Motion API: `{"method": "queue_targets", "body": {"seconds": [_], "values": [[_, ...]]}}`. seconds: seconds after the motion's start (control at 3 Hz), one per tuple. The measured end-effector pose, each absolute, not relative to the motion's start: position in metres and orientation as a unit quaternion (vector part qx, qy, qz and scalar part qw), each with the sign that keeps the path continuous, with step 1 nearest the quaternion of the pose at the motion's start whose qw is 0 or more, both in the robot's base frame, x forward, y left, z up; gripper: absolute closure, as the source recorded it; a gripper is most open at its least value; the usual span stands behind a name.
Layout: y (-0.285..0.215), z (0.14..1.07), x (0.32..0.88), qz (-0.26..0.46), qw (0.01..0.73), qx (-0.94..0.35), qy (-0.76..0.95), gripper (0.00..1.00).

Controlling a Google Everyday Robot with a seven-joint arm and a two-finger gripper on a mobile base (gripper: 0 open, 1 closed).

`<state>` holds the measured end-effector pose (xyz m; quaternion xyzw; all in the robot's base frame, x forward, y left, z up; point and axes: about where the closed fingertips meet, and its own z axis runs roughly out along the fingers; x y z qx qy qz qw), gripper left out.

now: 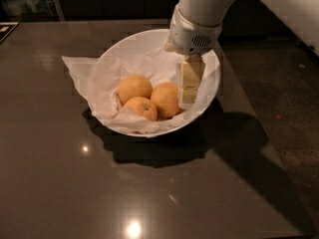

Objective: Pick orange from white bowl

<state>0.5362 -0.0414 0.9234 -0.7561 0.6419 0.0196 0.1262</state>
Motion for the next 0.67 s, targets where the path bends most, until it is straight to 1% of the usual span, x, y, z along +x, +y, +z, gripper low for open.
{"method": "queue_targets", "body": {"seconds": [0.33, 0.67], "values": [[-0.0369, 0.9108, 0.5378, 0.031, 0.116, -0.752, 0.648, 0.11], [-0.0323, 0.9021, 0.5385, 0.037, 0.105, -0.752, 0.65, 0.13]]}}
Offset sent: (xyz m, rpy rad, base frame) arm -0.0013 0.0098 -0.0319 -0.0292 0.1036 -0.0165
